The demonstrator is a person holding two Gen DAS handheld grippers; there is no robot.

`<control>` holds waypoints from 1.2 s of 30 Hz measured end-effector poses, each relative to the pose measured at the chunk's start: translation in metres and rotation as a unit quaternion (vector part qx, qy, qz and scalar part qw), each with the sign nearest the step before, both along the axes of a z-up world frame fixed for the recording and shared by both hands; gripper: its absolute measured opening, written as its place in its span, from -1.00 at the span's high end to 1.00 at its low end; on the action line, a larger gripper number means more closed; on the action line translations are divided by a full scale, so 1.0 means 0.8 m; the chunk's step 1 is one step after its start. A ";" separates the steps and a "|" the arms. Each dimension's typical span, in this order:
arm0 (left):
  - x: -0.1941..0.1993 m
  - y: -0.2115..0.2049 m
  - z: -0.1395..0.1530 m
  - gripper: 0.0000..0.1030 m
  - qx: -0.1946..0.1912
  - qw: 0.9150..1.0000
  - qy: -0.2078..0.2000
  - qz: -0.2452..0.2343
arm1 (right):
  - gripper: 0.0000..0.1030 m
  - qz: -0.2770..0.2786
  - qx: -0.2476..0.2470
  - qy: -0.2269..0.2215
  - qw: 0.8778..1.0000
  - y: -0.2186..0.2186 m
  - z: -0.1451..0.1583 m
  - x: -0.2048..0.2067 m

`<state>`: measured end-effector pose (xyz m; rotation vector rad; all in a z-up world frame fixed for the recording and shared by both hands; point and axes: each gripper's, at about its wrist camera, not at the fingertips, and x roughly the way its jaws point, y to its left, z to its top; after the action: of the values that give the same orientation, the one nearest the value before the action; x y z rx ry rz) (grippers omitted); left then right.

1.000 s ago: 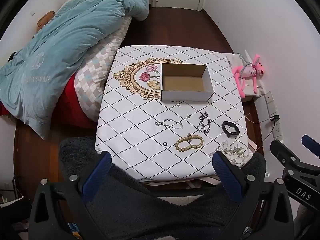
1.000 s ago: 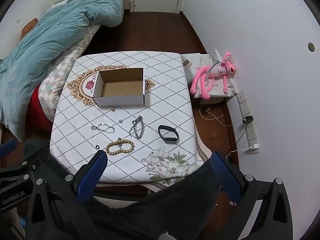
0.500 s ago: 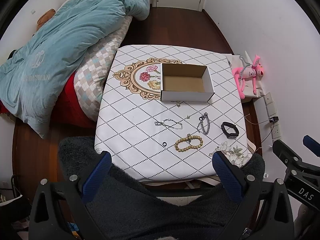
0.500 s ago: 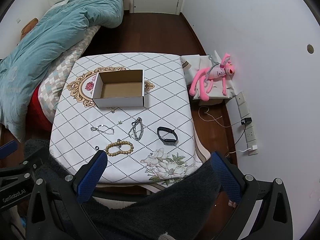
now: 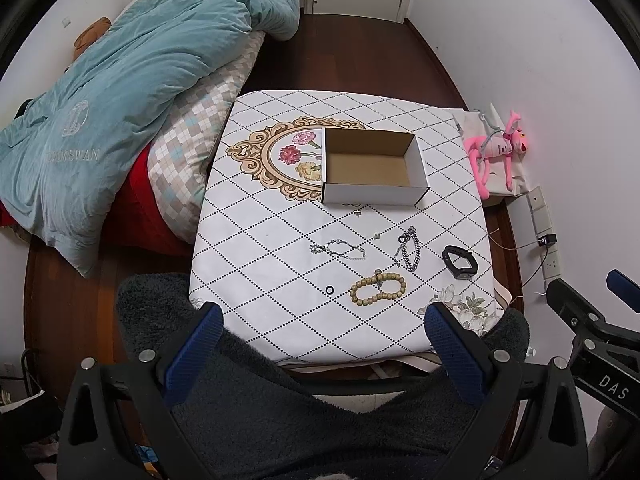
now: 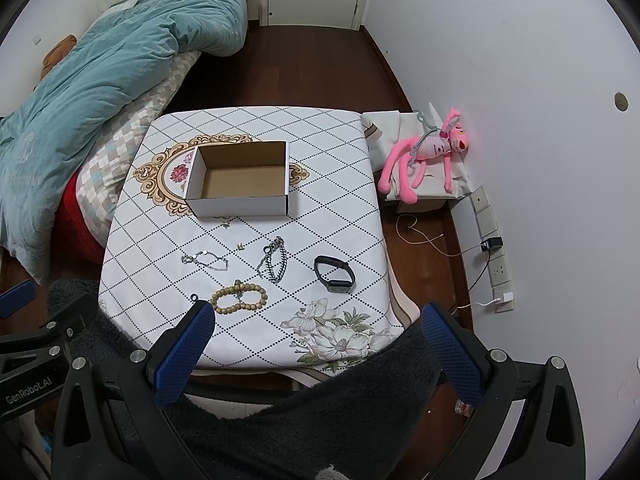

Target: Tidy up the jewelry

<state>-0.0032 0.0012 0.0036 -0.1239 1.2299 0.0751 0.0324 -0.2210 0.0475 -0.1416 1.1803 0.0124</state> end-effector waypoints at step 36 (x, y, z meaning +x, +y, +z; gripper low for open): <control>0.008 -0.002 0.005 -1.00 0.001 1.000 -0.002 0.000 | -1.00 0.000 -0.001 -0.002 1.000 0.000 0.006 0.001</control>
<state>0.0030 -0.0001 0.0077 -0.1223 1.2255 0.0747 0.0334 -0.2214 0.0521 -0.1430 1.1757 0.0114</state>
